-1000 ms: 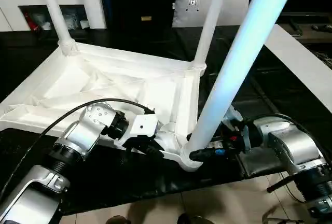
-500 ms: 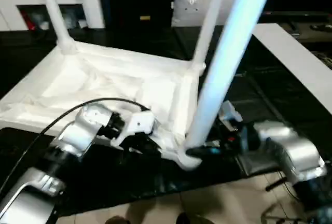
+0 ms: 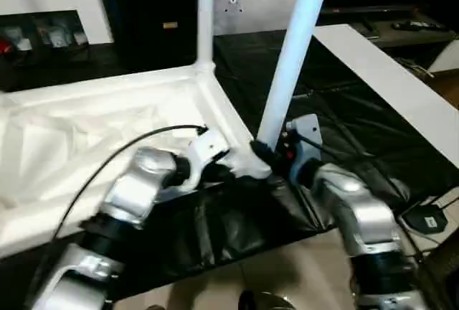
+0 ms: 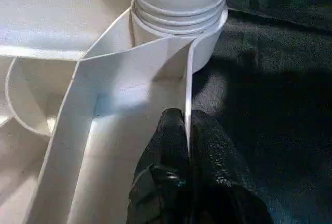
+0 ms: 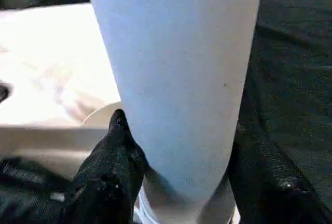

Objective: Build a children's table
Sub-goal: Rotate leg to tighten

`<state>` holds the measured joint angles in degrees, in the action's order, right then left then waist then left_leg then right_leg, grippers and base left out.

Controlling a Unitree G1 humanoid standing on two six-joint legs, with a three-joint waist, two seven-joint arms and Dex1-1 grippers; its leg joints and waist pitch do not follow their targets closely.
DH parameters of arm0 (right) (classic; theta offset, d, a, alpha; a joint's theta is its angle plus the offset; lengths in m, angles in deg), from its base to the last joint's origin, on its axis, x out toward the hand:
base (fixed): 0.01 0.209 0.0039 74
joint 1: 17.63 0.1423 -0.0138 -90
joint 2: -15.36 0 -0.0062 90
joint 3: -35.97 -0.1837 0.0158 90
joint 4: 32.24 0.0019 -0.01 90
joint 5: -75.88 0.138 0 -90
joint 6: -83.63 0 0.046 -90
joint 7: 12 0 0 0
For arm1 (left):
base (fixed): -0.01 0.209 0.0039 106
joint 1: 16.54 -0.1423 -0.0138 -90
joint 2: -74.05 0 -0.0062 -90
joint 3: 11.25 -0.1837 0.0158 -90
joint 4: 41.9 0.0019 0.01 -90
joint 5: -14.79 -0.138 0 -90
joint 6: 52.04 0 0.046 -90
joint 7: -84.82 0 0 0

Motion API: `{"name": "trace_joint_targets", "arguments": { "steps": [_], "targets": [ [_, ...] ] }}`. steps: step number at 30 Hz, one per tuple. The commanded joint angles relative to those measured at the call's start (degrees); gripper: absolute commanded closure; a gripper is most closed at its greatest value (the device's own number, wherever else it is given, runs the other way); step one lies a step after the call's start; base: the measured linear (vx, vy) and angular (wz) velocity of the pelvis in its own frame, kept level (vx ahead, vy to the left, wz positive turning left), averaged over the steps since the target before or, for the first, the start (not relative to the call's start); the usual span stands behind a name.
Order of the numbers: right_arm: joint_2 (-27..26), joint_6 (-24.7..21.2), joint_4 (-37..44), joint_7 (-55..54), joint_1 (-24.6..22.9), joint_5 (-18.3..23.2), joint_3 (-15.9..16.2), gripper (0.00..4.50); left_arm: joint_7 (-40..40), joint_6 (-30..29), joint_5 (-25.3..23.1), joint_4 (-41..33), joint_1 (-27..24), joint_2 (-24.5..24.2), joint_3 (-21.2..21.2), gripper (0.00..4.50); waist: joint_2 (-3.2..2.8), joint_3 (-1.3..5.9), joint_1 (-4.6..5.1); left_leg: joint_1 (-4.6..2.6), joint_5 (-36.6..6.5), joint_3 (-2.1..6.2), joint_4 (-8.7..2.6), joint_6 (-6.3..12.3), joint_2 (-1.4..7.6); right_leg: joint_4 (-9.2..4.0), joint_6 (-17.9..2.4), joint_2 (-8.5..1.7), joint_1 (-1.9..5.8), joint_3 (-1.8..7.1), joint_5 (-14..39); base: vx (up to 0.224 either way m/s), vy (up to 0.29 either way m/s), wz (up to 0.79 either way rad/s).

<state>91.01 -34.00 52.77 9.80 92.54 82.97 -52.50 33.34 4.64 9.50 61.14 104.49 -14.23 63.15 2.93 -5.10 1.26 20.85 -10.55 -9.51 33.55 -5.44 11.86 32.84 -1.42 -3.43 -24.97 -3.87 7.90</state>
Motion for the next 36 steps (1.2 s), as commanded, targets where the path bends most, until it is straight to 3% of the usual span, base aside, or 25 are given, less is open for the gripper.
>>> {"name": "trace_joint_targets", "arguments": {
  "steps": [1,5,12,13,15,17,19,21,24,28,36],
  "targets": [
    [-2.05,-0.45,-1.96,0.71,0.35,0.84,3.17,1.81,0.52,1.02,3.11,-2.67,0.84,4.12,-1.58,4.50,-0.12,2.76,-0.10,-0.20,-17.31,0.33,-4.15,2.19,0.12,-6.12,-0.97,-3.25,2.51,1.58,35.90,0.000,0.000,0.00],
    [-1.81,1.07,-1.73,1.83,0.25,0.68,2.88,1.62,0.21,1.50,2.70,-2.49,1.20,3.54,-1.68,4.50,-0.30,2.83,-0.18,-0.05,-16.55,0.25,-4.41,2.73,0.39,-5.58,-2.56,-3.23,2.67,1.93,31.14,0.000,0.000,0.00],
    [3.96,3.99,0.41,9.68,-1.42,4.23,0.88,1.04,-5.38,6.10,2.92,-1.80,0.61,-1.77,-2.33,4.50,-0.13,2.92,-0.57,0.27,-13.79,-0.14,-4.37,4.00,0.42,-5.13,-4.08,-3.46,3.15,2.29,27.92,0.000,0.000,0.00],
    [7.42,3.94,1.70,14.91,-1.80,6.33,0.14,0.95,-8.84,9.04,3.65,-1.31,0.28,-4.02,-2.55,4.50,-0.22,3.05,-0.81,0.26,-12.83,-0.16,-4.30,4.27,0.36,-5.11,-4.23,-3.52,3.33,2.32,27.29,0.000,0.000,0.00],
    [9.20,3.79,2.07,17.53,-1.85,7.14,-0.05,0.84,-10.17,9.60,3.82,-1.10,0.20,-5.02,-2.70,4.50,-0.11,3.29,-1.00,0.46,-10.48,-0.26,-4.18,5.10,0.52,-4.43,-5.25,-3.41,3.65,2.46,22.97,0.000,0.000,0.00],
    [10.22,3.70,2.16,19.04,-1.84,7.54,-0.12,0.62,-10.84,9.79,3.87,-0.94,0.18,-5.58,-2.80,4.50,-0.18,3.44,-1.20,0.36,-7.78,-0.56,-3.93,5.63,0.67,-3.60,-8.29,-3.27,3.65,2.62,16.96,0.000,0.000,0.00],
    [16.83,2.48,2.45,29.44,-1.30,10.02,0.64,0.50,-17.54,15.40,4.73,0.52,0.12,-9.08,-3.88,4.50,-0.25,3.65,-1.63,0.35,-5.78,-0.57,-3.85,6.27,0.69,-3.09,-9.84,-3.21,3.94,2.61,13.01,0.000,0.000,0.00],
    [18.60,2.20,2.49,32.37,-1.13,10.74,1.06,0.35,-19.39,17.09,4.75,0.98,0.18,-10.12,-4.40,4.50,-0.33,3.57,-2.05,0.03,-5.64,-0.70,-3.82,7.32,0.87,-2.88,-10.87,-3.22,3.90,2.70,11.07,0.000,0.000,0.00],
    [24.03,1.34,2.00,41.01,0.00,11.96,3.74,0.14,-24.72,21.33,5.16,3.20,1.08,-12.75,-5.64,4.50,-0.24,3.33,-2.72,-0.17,-7.20,-0.70,-3.92,7.58,0.95,-3.12,-11.09,-3.32,3.84,2.58,13.29,0.000,0.000,0.00],
    [26.36,2.93,0.03,46.82,1.80,11.90,5.80,0.14,-29.39,23.84,5.80,4.87,2.19,-14.34,-6.45,4.50,-0.11,3.06,-3.09,-0.45,-9.68,-0.67,-4.06,5.61,1.12,-3.50,-9.86,-3.65,3.56,2.69,19.13,0.000,0.000,0.00],
    [28.09,1.95,-2.97,56.97,4.60,14.26,9.48,0.77,-34.30,29.47,5.33,9.05,4.64,-15.36,-8.15,4.50,0.10,3.17,-3.48,-0.34,-9.02,-0.60,-3.98,4.91,1.24,-3.13,-10.85,-3.69,3.76,2.71,17.51,0.000,0.000,0.00]
  ]
}}
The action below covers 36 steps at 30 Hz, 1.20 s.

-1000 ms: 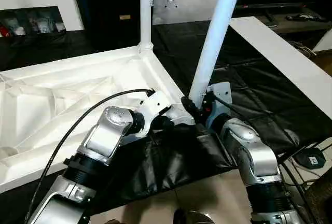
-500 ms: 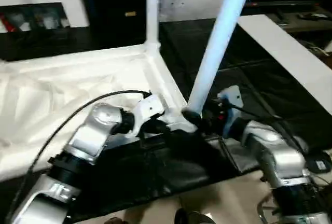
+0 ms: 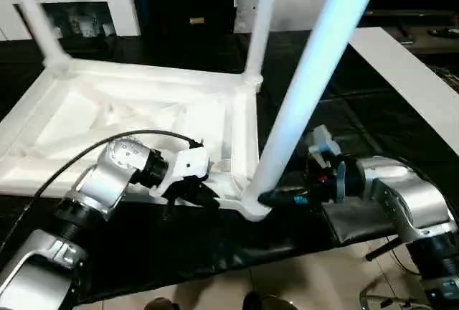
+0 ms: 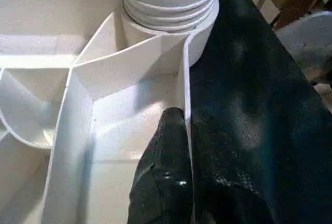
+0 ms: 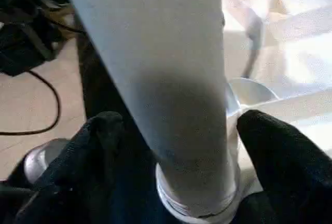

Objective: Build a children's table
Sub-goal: Rotate leg to tighten

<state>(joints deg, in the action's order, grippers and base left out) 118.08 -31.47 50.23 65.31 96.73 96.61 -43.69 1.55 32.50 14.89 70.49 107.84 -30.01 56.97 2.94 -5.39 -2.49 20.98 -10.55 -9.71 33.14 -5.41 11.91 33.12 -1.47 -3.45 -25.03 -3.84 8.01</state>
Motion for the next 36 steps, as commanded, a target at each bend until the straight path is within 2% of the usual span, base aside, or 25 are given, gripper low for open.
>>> {"name": "trace_joint_targets", "arguments": {
  "steps": [1,7,9,10,19,20,21,23,26,27,28,29,31,34,36],
  "targets": [
    [1.15,-0.63,-0.69,2.17,0.60,0.67,1.00,0.90,-2.77,1.96,-0.07,0.12,1.50,0.48,-2.00,4.50,0.14,3.57,0.21,-0.41,-8.37,-0.40,-3.52,4.91,1.19,-3.24,-10.90,-3.65,3.94,2.69,16.65,0.000,0.000,0.00],
    [1.41,-0.44,-2.12,4.81,1.43,0.71,2.05,1.50,-3.50,3.42,0.01,1.69,2.12,0.64,-2.25,4.50,0.16,3.58,-0.17,-0.40,-7.67,-0.48,-3.44,4.91,1.22,-3.28,-10.61,-3.73,3.89,2.66,17.12,0.000,0.000,0.00],
    [1.45,-0.47,-2.21,5.05,1.48,0.79,2.19,1.57,-3.56,3.63,0.03,1.92,2.20,0.65,-2.23,4.50,0.16,3.54,-0.35,-0.41,-7.49,-0.50,-3.45,4.89,1.20,-3.25,-10.54,-3.64,3.84,2.62,17.07,0.000,0.000,0.00],
    [1.51,-0.53,-2.21,5.24,1.49,0.83,2.34,1.77,-3.68,3.82,0.00,2.12,2.25,0.68,-2.18,4.50,0.16,3.54,-0.46,-0.40,-7.49,-0.48,-3.47,4.79,1.25,-3.25,-10.58,-3.72,3.86,2.63,17.00,0.000,0.000,0.00],
    [1.49,-1.27,-1.08,5.65,0.31,1.12,2.82,2.36,-3.86,3.75,0.13,2.47,2.22,0.65,-2.14,4.50,0.02,3.56,-0.72,-0.42,-7.64,-0.49,-3.48,4.47,1.21,-3.22,-10.47,-3.67,3.89,2.62,16.87,0.000,0.000,0.00],
    [1.45,-1.41,-0.90,5.60,0.15,1.23,2.86,2.39,-3.84,3.72,0.17,2.52,2.21,0.68,-2.09,4.50,0.11,3.57,-0.71,-0.38,-7.51,-0.47,-3.48,4.49,1.23,-3.20,-10.53,-3.70,3.92,2.61,16.81,0.000,0.000,0.00],
    [1.23,-1.94,-0.41,5.36,-0.29,1.68,2.74,2.41,-3.68,3.10,0.44,2.28,2.06,0.78,-1.87,4.50,-0.06,3.51,-0.75,-0.41,-7.49,-0.46,-3.50,4.48,1.23,-3.19,-10.57,-3.66,3.85,2.60,16.65,0.000,0.000,0.00],
    [0.74,-3.30,0.91,4.71,-1.25,2.70,2.41,2.46,-3.22,2.05,0.67,1.68,1.75,0.99,-1.51,4.50,0.19,3.50,-0.78,-0.43,-7.41,-0.52,-3.50,4.55,1.23,-3.20,-10.61,-3.65,3.90,2.65,16.37,0.000,0.000,0.00],
    [-0.21,-4.38,2.97,2.77,-2.88,3.53,1.93,2.48,-1.62,-0.16,0.52,0.64,1.27,1.20,-1.03,4.50,0.04,3.42,-0.82,-0.46,-7.91,-0.47,-3.59,4.35,1.29,-3.34,-10.31,-3.69,3.81,2.65,17.29,0.000,0.000,0.00],
    [-0.58,-4.51,3.83,1.93,-3.64,3.53,2.03,2.48,-0.62,-1.19,0.33,0.37,1.07,1.39,-0.81,4.50,-0.40,3.50,-0.88,-0.49,-8.13,-0.40,-3.60,4.20,1.26,-3.34,-10.35,-3.76,3.85,2.63,17.49,0.000,0.000,0.00],
    [-0.80,-4.57,4.35,1.44,-4.11,3.49,2.13,2.49,0.01,-1.81,0.21,0.23,0.96,1.52,-0.68,4.50,-0.12,3.48,-0.74,-0.43,-8.40,-0.41,-3.63,3.85,1.26,-3.42,-10.13,-3.71,3.88,2.63,17.75,0.000,0.000,0.00],
    [-1.04,-4.70,5.27,0.76,-5.01,3.38,2.42,2.49,0.77,-2.81,0.35,-0.17,0.64,1.86,-0.44,4.50,-0.47,3.30,-0.76,-0.45,-9.12,-0.37,-3.72,3.63,1.19,-3.63,-9.90,-3.72,3.80,2.62,18.98,0.000,0.000,0.00],
    [-1.47,-4.59,6.18,-0.33,-6.19,3.14,2.58,2.50,1.88,-3.73,0.39,-0.70,0.24,2.39,-0.24,4.50,-0.12,3.26,-0.66,-0.46,-10.32,-0.28,-3.81,3.21,1.21,-3.85,-9.38,-3.73,3.82,2.59,20.76,0.000,0.000,0.00],
    [-3.30,-3.54,6.55,-4.15,-7.64,2.38,1.67,2.50,4.41,-5.80,0.33,-2.17,-0.37,3.60,0.24,4.50,-0.31,3.07,-0.64,-0.76,-11.82,-0.25,-3.93,2.92,1.28,-4.21,-8.76,-3.81,3.51,2.64,23.27,0.000,0.000,0.00],
    [-4.21,-3.70,6.96,-6.10,-8.06,2.20,1.26,2.51,5.97,-7.39,0.22,-2.78,-0.44,4.32,0.61,4.50,-0.12,2.96,-0.43,-0.55,-12.64,-0.14,-4.04,2.73,1.11,-4.43,-7.95,-3.80,3.63,2.54,25.34,0.000,0.000,0.00]
  ]
}}
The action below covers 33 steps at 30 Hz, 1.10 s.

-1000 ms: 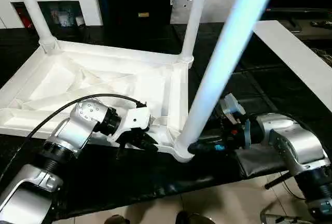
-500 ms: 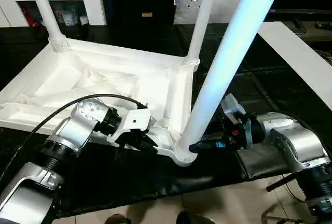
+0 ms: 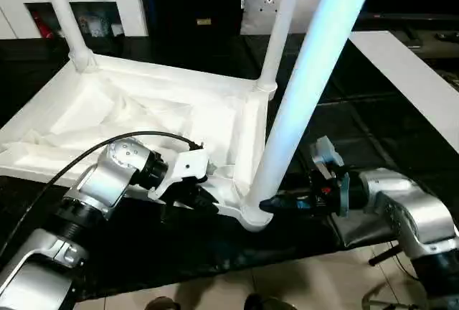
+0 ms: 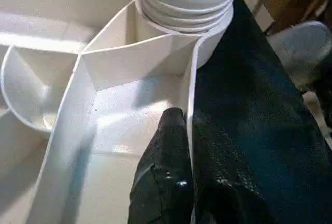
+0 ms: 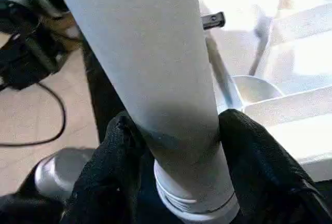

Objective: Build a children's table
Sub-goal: Rotate leg to tighten

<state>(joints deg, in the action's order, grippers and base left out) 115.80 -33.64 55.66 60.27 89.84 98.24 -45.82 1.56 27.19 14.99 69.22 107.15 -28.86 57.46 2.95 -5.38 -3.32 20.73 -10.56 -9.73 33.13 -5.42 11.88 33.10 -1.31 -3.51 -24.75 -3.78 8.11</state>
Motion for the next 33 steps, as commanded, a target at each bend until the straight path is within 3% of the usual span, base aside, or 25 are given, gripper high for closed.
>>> {"name": "trace_joint_targets", "arguments": {
  "steps": [1,2,4,5,6,7,8,9,10,11,12,13,14,15,16,17,20,22,25,29,33],
  "targets": [
    [-3.07,-0.95,1.30,-3.58,-1.35,-0.35,3.01,2.52,7.40,-3.20,-0.23,-1.86,0.33,3.79,0.28,4.50,0.14,2.83,0.57,-0.31,-13.09,-0.07,-4.08,2.63,1.04,-4.61,-7.21,-3.66,3.26,2.41,27.21,0.000,0.000,0.00],
    [-4.37,-0.54,1.11,-6.41,-1.57,-1.25,2.60,2.52,9.25,-4.95,-0.54,-2.43,0.43,4.59,0.59,4.50,0.04,2.77,0.61,-0.37,-13.58,-0.04,-4.08,2.46,1.08,-4.67,-6.83,-3.72,3.14,2.44,28.32,0.000,0.000,0.00],
    [-6.30,0.26,0.55,-10.85,-1.70,-3.05,2.18,2.54,11.53,-7.70,-0.42,-3.29,0.63,5.98,1.18,4.50,0.14,2.28,1.20,-0.48,-15.81,0.21,-4.16,1.57,0.69,-5.64,-4.32,-3.81,2.84,2.05,35.62,0.000,0.000,0.00],
    [-8.65,0.36,-0.06,-15.99,-1.68,-4.75,1.61,2.54,13.97,-10.42,-0.29,-4.25,0.86,7.59,1.90,4.50,0.52,2.26,1.66,-0.62,-16.56,0.29,-4.02,1.30,0.49,-6.14,-2.77,-3.87,2.74,1.89,39.06,0.000,0.000,0.00],
    [-10.05,0.04,-0.22,-18.90,-1.68,-5.48,1.23,2.54,15.35,-11.92,-0.29,-4.90,0.95,8.48,2.33,4.50,0.45,2.17,1.87,-0.56,-16.52,0.37,-4.00,1.12,0.38,-6.23,-2.33,-3.91,2.69,1.82,40.10,0.000,0.000,0.00],
    [-12.77,-0.23,-0.80,-23.70,-1.42,-6.16,0.15,2.57,17.25,-14.03,-0.14,-5.70,1.16,9.91,2.93,4.50,-0.02,2.03,2.28,-0.37,-17.16,0.67,-4.02,0.80,0.18,-6.55,-1.49,-3.91,2.73,1.50,41.98,0.000,0.000,0.00],
    [-13.04,-0.27,-0.87,-24.14,-1.38,-6.18,0.03,2.58,17.46,-14.21,-0.14,-5.75,1.19,10.05,2.99,4.50,0.08,2.07,2.61,-0.27,-17.55,0.67,-4.04,0.66,0.13,-6.80,-1.09,-3.85,2.78,1.37,42.61,0.000,0.000,0.00],
    [-18.34,-0.80,-2.24,-32.52,-0.50,-6.65,-2.30,2.60,21.43,-17.56,-0.20,-6.69,1.76,12.91,4.09,4.50,0.15,2.17,3.13,-0.34,-17.99,0.86,-3.99,0.43,0.06,-7.04,-0.70,-3.89,2.72,1.07,42.95,0.000,0.000,0.00],
    [-20.73,-0.73,-3.12,-36.33,0.08,-6.80,-3.43,2.60,22.96,-18.87,-0.27,-6.98,2.01,14.12,4.45,4.50,-0.21,2.27,3.62,-0.42,-17.96,0.98,-4.00,0.41,0.00,-7.12,-1.21,-3.91,2.66,0.91,41.93,0.000,0.000,0.00],
    [-23.40,-0.71,-4.47,-40.73,0.97,-6.90,-4.79,2.61,25.15,-19.74,-0.70,-6.78,2.33,15.60,4.83,4.50,-0.08,2.38,4.14,0.03,-18.16,1.29,-4.28,0.59,0.07,-7.10,-1.32,-3.84,3.24,0.51,40.57,0.000,0.000,0.00],
    [-25.78,-0.48,-5.75,-44.82,1.79,-7.26,-5.97,2.61,27.47,-20.53,-1.06,-6.48,2.63,16.99,5.25,4.50,-0.28,2.46,4.39,0.21,-18.01,1.35,-4.47,0.50,0.23,-6.86,-1.68,-3.79,3.35,0.58,39.27,0.000,0.000,0.00],
    [-27.29,-0.34,-6.57,-47.43,2.31,-7.52,-6.71,2.61,29.01,-21.05,-1.29,-6.28,2.82,17.89,5.53,4.50,-0.46,2.33,4.99,0.15,-19.28,1.48,-4.53,0.51,0.33,-7.04,-2.03,-3.73,3.04,0.39,38.59,0.000,0.000,0.00],
    [-28.57,0.09,-7.63,-50.29,3.06,-8.81,-6.74,2.61,30.67,-21.29,-1.47,-5.80,3.08,18.97,5.87,4.50,-0.61,2.46,5.10,-0.22,-19.80,1.49,-4.44,0.90,0.31,-7.14,-2.44,-3.80,3.01,0.48,37.11,0.000,0.000,0.00],
    [-29.18,0.36,-8.13,-51.68,3.43,-9.68,-6.64,2.61,31.44,-21.49,-1.58,-5.63,3.19,19.52,6.06,4.50,-0.69,2.65,5.22,-0.16,-18.93,1.39,-4.48,1.03,0.41,-6.87,-3.17,-3.88,3.12,0.75,34.69,0.000,0.000,0.00],
    [-29.67,2.88,-9.20,-52.16,4.21,-11.63,-5.02,2.26,32.77,-21.16,-1.87,-4.97,3.52,20.56,6.20,4.50,-0.64,2.65,5.37,0.07,-18.15,1.31,-4.73,1.58,0.49,-6.58,-4.34,-3.70,3.26,0.91,31.19,0.000,0.000,0.00],
    [-29.67,2.88,-9.20,-52.16,4.21,-11.63,-5.02,2.05,32.77,-21.16,-1.87,-4.97,3.52,20.56,6.20,4.50,-0.64,2.60,5.40,-0.15,-18.07,1.07,-4.70,1.94,0.54,-6.46,-5.20,-3.64,2.97,1.16,29.33,0.000,0.000,0.00],
    [-30.81,5.01,-9.70,-53.40,4.60,-12.19,-5.83,1.88,33.68,-20.97,-2.81,-4.94,3.81,20.46,5.79,4.50,-0.66,2.85,5.29,0.22,-14.76,0.73,-4.70,2.70,0.70,-5.47,-7.70,-3.56,3.27,1.75,22.73,0.000,0.000,0.00],
    [-30.68,5.91,-9.11,-52.82,4.56,-12.65,-6.57,1.56,33.37,-20.74,-3.34,-5.38,3.44,19.60,5.52,4.50,-0.46,3.00,5.15,0.16,-13.66,0.45,-4.51,3.18,0.62,-5.15,-8.35,-3.50,3.40,1.99,20.86,0.000,0.000,0.00],
    [-29.69,7.31,-8.12,-51.05,4.31,-11.88,-7.07,1.45,32.52,-20.43,-3.49,-6.11,2.48,18.47,5.36,4.50,-0.60,3.34,4.61,0.13,-11.15,0.02,-4.24,3.85,0.72,-4.81,-8.99,-3.48,3.43,2.22,18.43,0.000,0.000,0.00],
    [-26.03,7.71,-6.28,-46.99,2.92,-10.78,-6.99,1.05,31.21,-18.77,-3.02,-6.10,1.59,16.55,5.29,4.50,-0.12,3.53,3.88,0.36,-8.68,-0.41,-3.89,5.11,0.55,-4.35,-9.56,-3.42,3.66,2.40,16.19,0.000,0.000,0.00],
    [-20.60,6.48,-3.98,-39.89,1.02,-8.48,-7.80,0.64,28.83,-16.50,-2.50,-5.13,1.47,14.22,5.65,4.50,-0.30,3.70,3.36,0.38,-6.50,-0.45,-3.77,5.97,0.65,-3.98,-9.80,-3.35,3.83,2.42,14.27,0.000,0.000,0.00]
  ]
}}
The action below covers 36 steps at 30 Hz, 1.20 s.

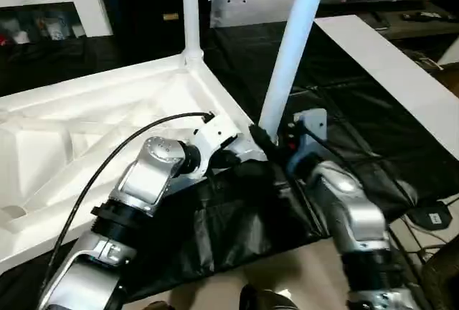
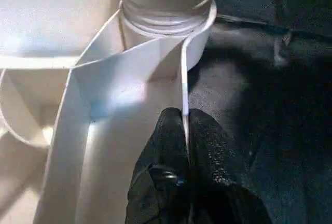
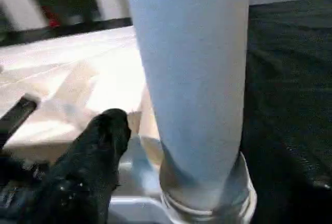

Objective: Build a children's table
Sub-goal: Rotate leg to tighten

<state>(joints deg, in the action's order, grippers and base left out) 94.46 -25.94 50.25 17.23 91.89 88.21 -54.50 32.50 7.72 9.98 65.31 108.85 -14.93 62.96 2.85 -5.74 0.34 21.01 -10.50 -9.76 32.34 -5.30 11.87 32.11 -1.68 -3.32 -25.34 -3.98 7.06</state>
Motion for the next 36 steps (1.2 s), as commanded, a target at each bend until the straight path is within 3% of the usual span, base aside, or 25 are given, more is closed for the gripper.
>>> {"name": "trace_joint_targets", "arguments": {
  "steps": [1,5,7,10,15,16,17,18,23,24,26,29,36],
  "targets": [
    [2.73,-1.90,2.41,5.54,-1.53,2.16,0.88,0.59,-3.21,3.51,2.81,-1.06,-0.26,-0.41,0.23,4.50,0.06,4.19,-0.35,0.11,-6.24,-0.42,-2.92,6.13,0.70,-2.88,-9.82,-3.53,4.52,2.58,14.63,0.000,0.000,0.00],
    [7.93,-3.25,4.60,13.50,-2.60,4.52,1.40,0.21,-6.13,5.63,3.32,-0.76,-0.56,-2.42,-0.19,4.50,-0.01,4.14,-0.66,-0.05,-7.31,-0.45,-2.85,6.70,0.73,-3.11,-10.04,-3.49,4.57,2.50,15.89,0.000,0.000,0.00],
    [14.44,-3.49,6.12,24.74,-2.95,7.56,3.00,0.10,-11.64,10.11,4.01,-0.10,-0.98,-4.97,-1.44,4.50,0.02,4.08,-1.06,0.01,-8.22,-0.42,-2.77,7.13,0.73,-3.30,-9.17,-3.57,4.65,2.47,17.93,0.000,0.000,0.00],
    [17.44,-2.83,5.33,29.46,-2.06,7.91,3.80,0.05,-15.50,11.61,4.58,0.12,-1.19,-6.74,-2.54,4.50,0.06,4.13,-1.20,-0.09,-8.52,-0.42,-2.75,6.81,0.78,-3.38,-8.91,-3.59,4.36,2.40,19.89,0.000,0.000,0.00],
    [22.46,-0.50,1.72,40.81,0.81,7.16,7.69,0.05,-24.99,19.45,4.17,1.83,-1.05,-11.66,-6.10,4.50,0.08,4.12,-1.81,-0.63,-9.10,-0.42,-2.68,6.41,1.17,-3.09,-9.96,-3.75,3.97,2.56,19.68,0.000,0.000,0.00],
    [23.27,-0.59,0.78,43.54,1.71,7.26,8.63,0.33,-26.80,20.75,4.18,2.27,-0.79,-12.50,-6.51,4.50,-0.13,4.08,-2.22,-0.96,-9.58,-0.48,-2.65,6.15,1.23,-3.09,-10.46,-3.73,3.67,2.57,19.49,0.000,0.000,0.00],
    [23.66,-0.57,0.42,44.36,2.02,7.45,8.99,0.33,-27.54,21.35,4.26,2.52,-0.71,-12.71,-6.57,4.50,0.18,4.03,-2.16,-1.04,-9.80,-0.59,-2.72,6.05,1.31,-3.09,-10.63,-3.63,3.62,2.64,19.34,0.000,0.000,0.00],
    [23.91,-0.50,-0.15,45.00,2.49,7.45,9.40,0.33,-28.46,21.99,4.23,2.65,-0.61,-13.10,-6.79,4.50,0.09,3.96,-2.49,-1.24,-10.32,-0.59,-2.75,5.68,1.40,-3.08,-10.94,-3.74,3.52,2.68,19.79,0.000,0.000,0.00],
    [23.84,-0.38,-2.52,48.29,4.46,7.32,11.44,0.79,-31.86,24.85,3.80,3.42,0.09,-14.54,-8.19,4.50,0.22,4.36,-3.01,-0.74,-8.17,-0.44,-2.67,5.22,1.36,-2.39,-11.33,-3.96,4.12,2.65,17.40,0.000,0.000,0.00],
    [23.73,-0.05,-3.53,49.48,5.08,7.37,12.17,0.79,-32.67,26.13,3.75,4.12,0.48,-14.70,-8.64,4.50,0.56,4.23,-3.05,-0.59,-8.11,-0.54,-2.66,5.15,1.31,-2.45,-11.03,-3.96,4.13,2.69,17.53,0.000,0.000,0.00],
    [23.64,0.03,-4.13,50.16,5.43,7.39,12.60,1.11,-33.07,26.76,3.73,4.53,0.72,-14.69,-8.77,4.50,0.54,4.08,-3.28,-0.65,-9.39,-0.53,-2.56,4.55,1.27,-2.71,-10.01,-4.03,3.89,2.73,20.73,0.000,0.000,0.00],
    [23.31,0.13,-4.86,51.26,5.94,7.18,13.18,1.23,-33.88,27.68,3.77,5.22,1.08,-14.57,-8.73,4.50,0.68,3.99,-3.42,-0.61,-10.60,-0.36,-2.59,3.63,1.30,-2.70,-9.49,-4.04,3.87,2.71,22.69,0.000,0.000,0.00],
    [23.40,0.12,-5.46,52.47,6.35,7.39,13.85,1.85,-34.22,28.65,3.84,6.08,1.43,-14.41,-8.83,4.50,0.83,3.98,-3.39,-0.61,-10.52,-0.33,-2.56,3.51,1.27,-2.70,-9.15,-3.96,3.81,2.72,23.01,0.000,0.000,0.00]
  ]
}}
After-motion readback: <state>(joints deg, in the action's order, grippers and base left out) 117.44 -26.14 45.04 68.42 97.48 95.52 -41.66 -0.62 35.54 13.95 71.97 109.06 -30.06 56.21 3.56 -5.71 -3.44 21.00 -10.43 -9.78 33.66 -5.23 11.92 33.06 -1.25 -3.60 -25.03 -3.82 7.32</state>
